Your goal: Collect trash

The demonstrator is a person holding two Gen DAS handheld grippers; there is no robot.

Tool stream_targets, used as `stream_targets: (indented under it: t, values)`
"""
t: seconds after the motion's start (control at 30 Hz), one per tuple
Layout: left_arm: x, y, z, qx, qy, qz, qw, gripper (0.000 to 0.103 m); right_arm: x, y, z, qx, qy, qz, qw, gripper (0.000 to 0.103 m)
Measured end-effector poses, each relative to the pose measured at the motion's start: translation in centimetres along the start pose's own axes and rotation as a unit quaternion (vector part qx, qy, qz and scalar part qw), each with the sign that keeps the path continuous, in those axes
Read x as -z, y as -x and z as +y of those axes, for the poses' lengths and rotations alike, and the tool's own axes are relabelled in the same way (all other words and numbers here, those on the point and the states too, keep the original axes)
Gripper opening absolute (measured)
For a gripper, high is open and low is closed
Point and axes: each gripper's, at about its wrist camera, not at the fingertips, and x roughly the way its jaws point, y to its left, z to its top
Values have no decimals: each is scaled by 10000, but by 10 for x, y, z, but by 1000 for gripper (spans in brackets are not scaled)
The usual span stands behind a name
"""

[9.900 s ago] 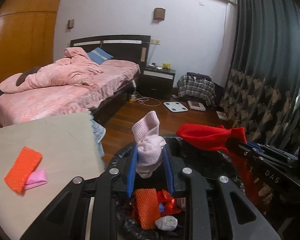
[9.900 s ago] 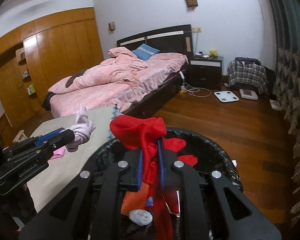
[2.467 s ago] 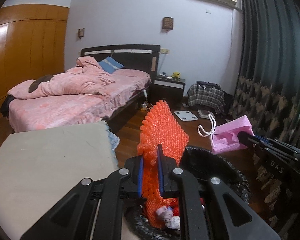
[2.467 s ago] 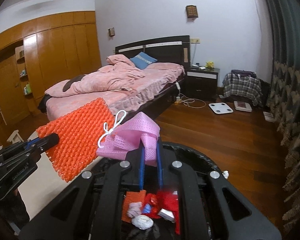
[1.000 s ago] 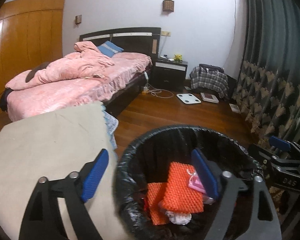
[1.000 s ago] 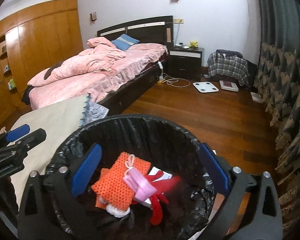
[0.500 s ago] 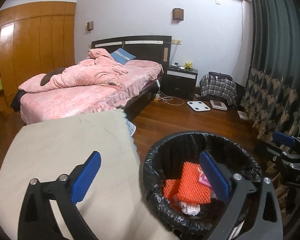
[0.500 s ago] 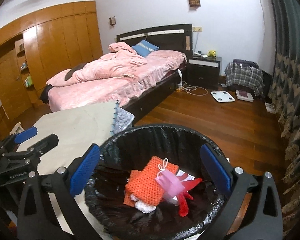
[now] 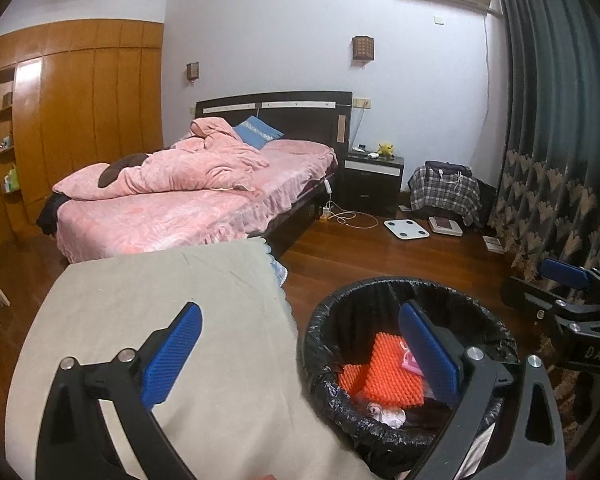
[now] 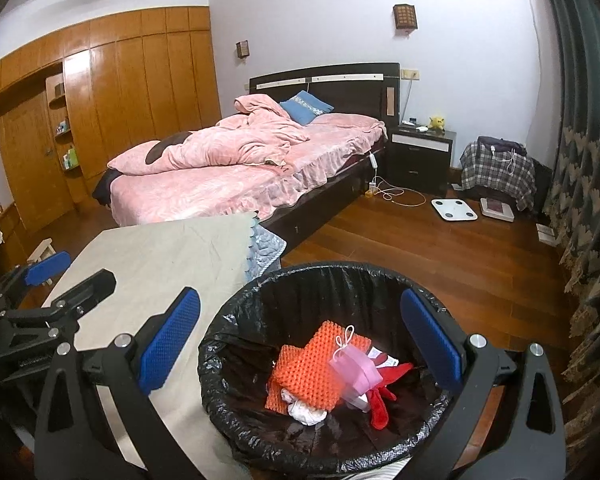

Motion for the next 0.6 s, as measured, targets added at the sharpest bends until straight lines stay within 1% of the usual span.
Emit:
stream_targets:
  t: [0.2, 0.6]
  values:
    - [1, 7, -1, 5, 8, -48, 10000, 97, 1, 1, 5, 2, 62, 11, 10000, 98]
    - [0, 10, -1, -4, 27, -77, 10000, 97, 2, 1, 7, 0, 74, 3, 10000, 98]
